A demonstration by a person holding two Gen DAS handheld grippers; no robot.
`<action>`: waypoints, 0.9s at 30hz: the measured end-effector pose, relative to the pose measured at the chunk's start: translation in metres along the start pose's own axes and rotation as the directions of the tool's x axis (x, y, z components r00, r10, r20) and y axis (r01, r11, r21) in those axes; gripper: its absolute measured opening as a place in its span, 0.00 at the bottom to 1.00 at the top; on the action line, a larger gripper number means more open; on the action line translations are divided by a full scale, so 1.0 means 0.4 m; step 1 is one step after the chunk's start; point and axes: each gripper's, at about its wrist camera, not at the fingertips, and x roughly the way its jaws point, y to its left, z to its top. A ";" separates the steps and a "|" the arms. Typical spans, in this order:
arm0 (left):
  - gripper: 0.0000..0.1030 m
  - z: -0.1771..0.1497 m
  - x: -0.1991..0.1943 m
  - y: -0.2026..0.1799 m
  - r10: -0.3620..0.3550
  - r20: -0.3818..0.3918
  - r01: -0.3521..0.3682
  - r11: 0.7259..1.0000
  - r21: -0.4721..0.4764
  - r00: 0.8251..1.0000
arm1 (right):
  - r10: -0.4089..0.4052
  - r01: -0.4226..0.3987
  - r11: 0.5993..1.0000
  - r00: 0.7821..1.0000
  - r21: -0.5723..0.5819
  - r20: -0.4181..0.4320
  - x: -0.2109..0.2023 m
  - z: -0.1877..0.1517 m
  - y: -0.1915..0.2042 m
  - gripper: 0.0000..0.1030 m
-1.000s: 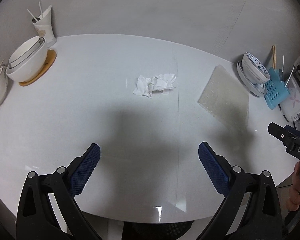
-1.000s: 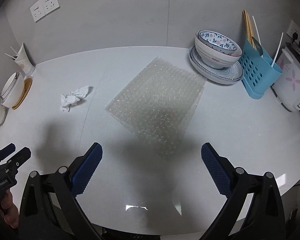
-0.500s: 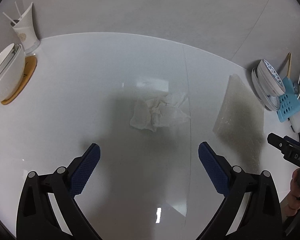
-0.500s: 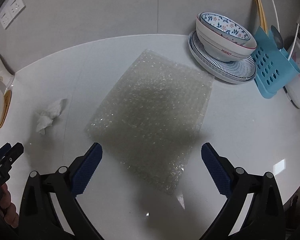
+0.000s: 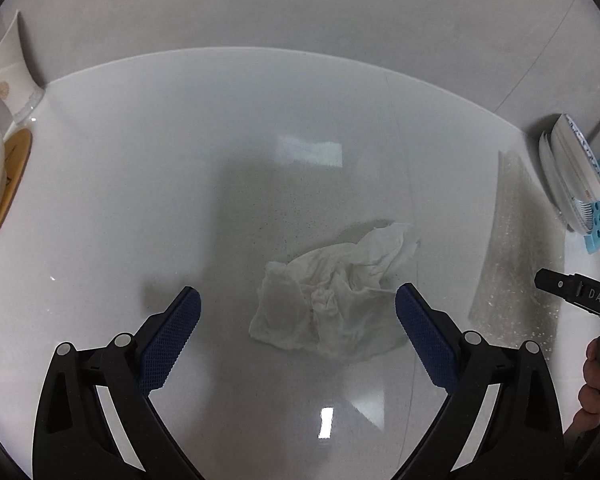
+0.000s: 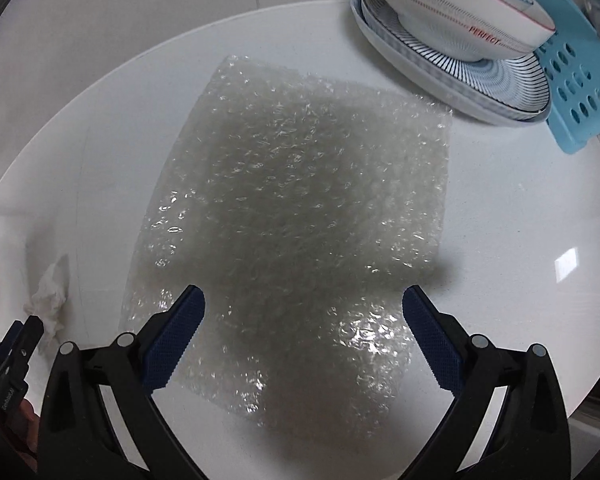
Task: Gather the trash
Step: 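Grasp the white tissue with the left gripper while the right gripper grasps the bubble wrap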
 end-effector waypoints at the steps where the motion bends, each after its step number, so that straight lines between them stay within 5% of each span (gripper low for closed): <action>1: 0.90 0.002 0.009 -0.003 0.009 -0.010 -0.009 1.000 0.004 1.000 | 0.003 -0.003 1.000 1.000 0.000 -0.006 0.006 0.001 0.004 0.92; 9: 0.62 -0.001 0.044 -0.034 0.085 -0.068 -0.082 0.995 0.054 0.994 | -0.029 0.028 0.999 0.999 -0.043 -0.018 0.033 0.010 0.041 0.93; 14: 0.22 -0.011 0.038 -0.059 0.074 -0.090 -0.068 0.995 0.072 0.993 | -0.026 0.025 0.998 1.000 -0.060 -0.013 0.034 0.004 0.034 0.89; 17: 0.13 -0.020 0.038 -0.067 0.059 -0.095 -0.052 0.996 0.074 0.994 | -0.022 0.021 0.997 1.000 -0.073 -0.006 0.026 -0.007 0.041 0.83; 20: 0.11 -0.029 0.034 -0.053 0.050 -0.091 -0.044 0.997 0.065 0.995 | -0.017 0.017 0.997 1.000 -0.080 0.008 0.013 -0.010 0.041 0.69; 25: 0.10 -0.063 0.016 -0.054 0.036 -0.092 -0.032 0.999 0.040 0.995 | 0.005 -0.001 0.996 0.999 -0.086 0.040 -0.007 -0.021 0.039 0.26; 27: 0.10 -0.071 0.003 -0.056 0.025 -0.090 -0.022 0.999 0.035 0.996 | 0.011 -0.007 0.995 0.999 -0.099 0.039 -0.009 -0.022 0.041 0.20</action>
